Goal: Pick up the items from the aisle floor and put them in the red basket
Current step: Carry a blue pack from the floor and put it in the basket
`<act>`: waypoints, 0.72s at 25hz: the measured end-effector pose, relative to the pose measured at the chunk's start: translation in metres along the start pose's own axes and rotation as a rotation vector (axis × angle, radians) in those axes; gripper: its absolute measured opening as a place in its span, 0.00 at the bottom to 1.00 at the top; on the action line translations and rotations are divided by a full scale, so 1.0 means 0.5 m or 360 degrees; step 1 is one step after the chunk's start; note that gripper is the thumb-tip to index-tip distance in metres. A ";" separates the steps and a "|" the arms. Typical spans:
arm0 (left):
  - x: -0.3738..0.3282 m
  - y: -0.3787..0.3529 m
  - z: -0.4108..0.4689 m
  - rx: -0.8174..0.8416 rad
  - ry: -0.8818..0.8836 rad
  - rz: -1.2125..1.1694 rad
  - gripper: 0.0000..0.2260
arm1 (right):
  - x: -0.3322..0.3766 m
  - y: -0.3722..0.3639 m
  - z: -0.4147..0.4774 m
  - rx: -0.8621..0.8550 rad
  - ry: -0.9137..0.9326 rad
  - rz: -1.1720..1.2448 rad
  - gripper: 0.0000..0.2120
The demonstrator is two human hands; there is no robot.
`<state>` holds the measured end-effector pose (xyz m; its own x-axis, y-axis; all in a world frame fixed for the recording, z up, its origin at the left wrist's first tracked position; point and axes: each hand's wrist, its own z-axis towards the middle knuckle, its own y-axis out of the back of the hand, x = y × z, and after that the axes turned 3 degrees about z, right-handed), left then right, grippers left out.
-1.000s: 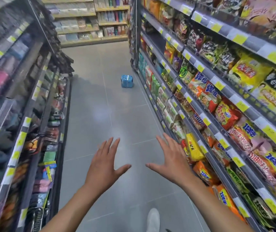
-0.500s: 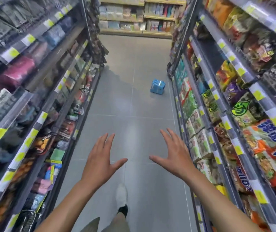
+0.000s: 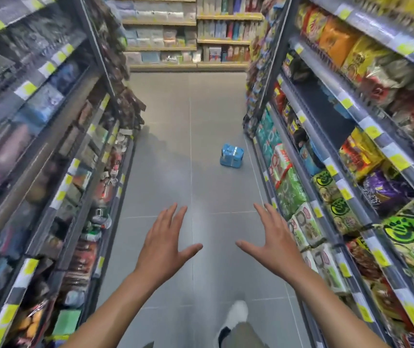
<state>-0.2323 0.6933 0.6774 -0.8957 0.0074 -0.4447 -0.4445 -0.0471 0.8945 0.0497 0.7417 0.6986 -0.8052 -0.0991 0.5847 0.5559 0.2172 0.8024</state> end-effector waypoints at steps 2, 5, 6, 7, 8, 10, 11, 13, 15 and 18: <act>0.004 -0.013 0.131 0.0029 -0.0049 -0.0010 0.43 | -0.016 0.019 0.106 -0.0017 -0.0036 -0.0028 0.50; 0.002 -0.031 0.287 0.0048 -0.0090 0.0021 0.43 | -0.047 0.049 0.246 -0.0029 -0.0025 -0.0127 0.49; 0.004 -0.038 0.345 0.0057 -0.0079 0.0006 0.43 | -0.058 0.061 0.305 -0.0029 -0.0021 -0.0126 0.49; 0.004 -0.040 0.402 0.0056 -0.0059 -0.0004 0.43 | -0.064 0.076 0.365 -0.0035 -0.0018 -0.0116 0.49; 0.001 -0.038 0.457 0.0055 -0.0041 -0.0009 0.43 | -0.066 0.093 0.426 -0.0031 -0.0015 -0.0101 0.49; -0.003 -0.034 0.566 0.0058 -0.0016 -0.0010 0.43 | -0.070 0.125 0.547 -0.0025 0.0006 -0.0085 0.49; -0.002 -0.038 0.619 0.0059 0.0001 -0.0006 0.43 | -0.076 0.136 0.606 -0.0015 0.0010 -0.0090 0.49; -0.004 -0.044 0.698 0.0076 0.0002 0.0014 0.43 | -0.077 0.156 0.693 -0.0001 0.0009 -0.0101 0.50; 0.001 -0.057 0.784 0.0081 0.0003 -0.0032 0.43 | -0.079 0.172 0.783 0.0015 0.0018 -0.0073 0.50; 0.018 -0.071 0.933 0.0086 -0.0003 -0.0069 0.43 | -0.072 0.197 0.931 0.0028 0.0007 -0.0119 0.49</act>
<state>-0.2311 1.1611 0.6628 -0.8756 0.0103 -0.4829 -0.4828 0.0073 0.8757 0.0374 1.2188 0.7009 -0.8434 -0.1201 0.5237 0.4904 0.2262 0.8416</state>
